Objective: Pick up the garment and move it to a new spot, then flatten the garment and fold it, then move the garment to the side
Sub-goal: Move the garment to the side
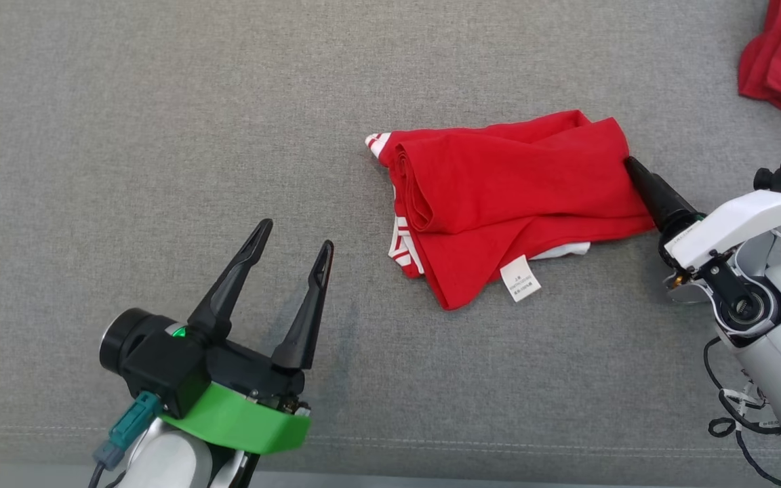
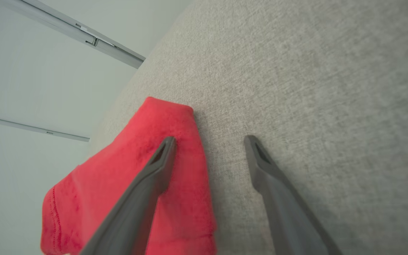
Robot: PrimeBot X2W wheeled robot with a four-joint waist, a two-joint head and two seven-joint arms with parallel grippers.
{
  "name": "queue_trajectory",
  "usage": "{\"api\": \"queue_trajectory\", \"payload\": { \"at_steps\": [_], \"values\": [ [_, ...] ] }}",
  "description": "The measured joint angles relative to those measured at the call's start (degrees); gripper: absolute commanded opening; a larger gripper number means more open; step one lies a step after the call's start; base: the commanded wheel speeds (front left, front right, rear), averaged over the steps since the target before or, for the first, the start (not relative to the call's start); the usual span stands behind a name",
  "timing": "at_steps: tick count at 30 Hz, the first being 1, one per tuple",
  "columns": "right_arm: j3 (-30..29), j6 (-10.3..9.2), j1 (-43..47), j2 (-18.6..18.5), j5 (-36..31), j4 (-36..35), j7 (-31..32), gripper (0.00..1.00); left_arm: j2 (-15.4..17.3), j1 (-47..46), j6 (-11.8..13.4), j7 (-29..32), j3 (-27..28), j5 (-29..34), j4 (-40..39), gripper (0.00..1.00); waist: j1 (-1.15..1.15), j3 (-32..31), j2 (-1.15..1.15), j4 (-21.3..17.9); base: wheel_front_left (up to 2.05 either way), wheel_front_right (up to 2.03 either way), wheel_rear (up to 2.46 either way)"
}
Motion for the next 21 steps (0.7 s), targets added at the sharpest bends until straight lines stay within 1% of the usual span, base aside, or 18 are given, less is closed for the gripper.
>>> {"api": "queue_trajectory", "payload": {
  "at_steps": [8,9,10,11,13,14,18,21],
  "values": [
    [3.0,0.45,-2.3,0.5,-0.5,-1.2,3.6,1.0,-0.1,0.0,0.0,0.0,0.4,0.1,0.1,1.0,0.0,0.1,0.0,1.0,0.0,0.0,0.0],
    [3.3,0.46,-2.5,0.5,-0.7,-1.2,3.7,0.82,-0.1,0.0,0.0,0.0,0.4,0.1,0.1,1.0,0.0,0.1,0.0,1.1,0.0,0.0,0.0],
    [3.6,0.47,-2.8,0.5,-1.0,-1.2,4.0,0.49,-0.1,0.0,0.0,0.0,0.4,0.1,0.2,1.0,0.0,0.1,0.0,1.1,0.0,0.0,0.0],
    [3.7,0.6,-3.1,0.6,-1.3,-1.2,4.0,0.33,-0.1,0.0,0.0,0.0,0.4,0.1,0.2,1.0,0.0,0.1,0.0,1.2,0.0,0.0,0.0],
    [4.1,0.78,-3.4,0.8,-2.2,-1.3,4.0,0.08,-0.1,0.0,0.0,-0.3,0.4,0.1,0.4,1.0,0.0,0.0,0.0,1.2,0.0,0.0,0.0],
    [4.1,0.78,-3.6,0.9,-2.4,-1.4,4.0,0.0,-0.1,0.0,0.0,-0.4,0.5,0.1,0.5,1.0,0.0,0.0,0.0,1.3,0.0,0.0,0.0],
    [5.1,0.94,-5.0,1.2,-3.7,-1.9,4.0,0.0,-0.3,0.0,0.0,-0.5,0.7,0.1,1.6,1.0,0.0,-0.6,0.0,1.3,0.0,0.0,0.0],
    [5.7,0.97,-6.6,0.4,-5.4,-3.0,4.0,0.0,-0.3,0.0,0.0,-0.5,0.8,0.1,2.0,1.0,0.0,-1.4,0.0,1.1,0.0,0.0,0.0]
  ]
}}
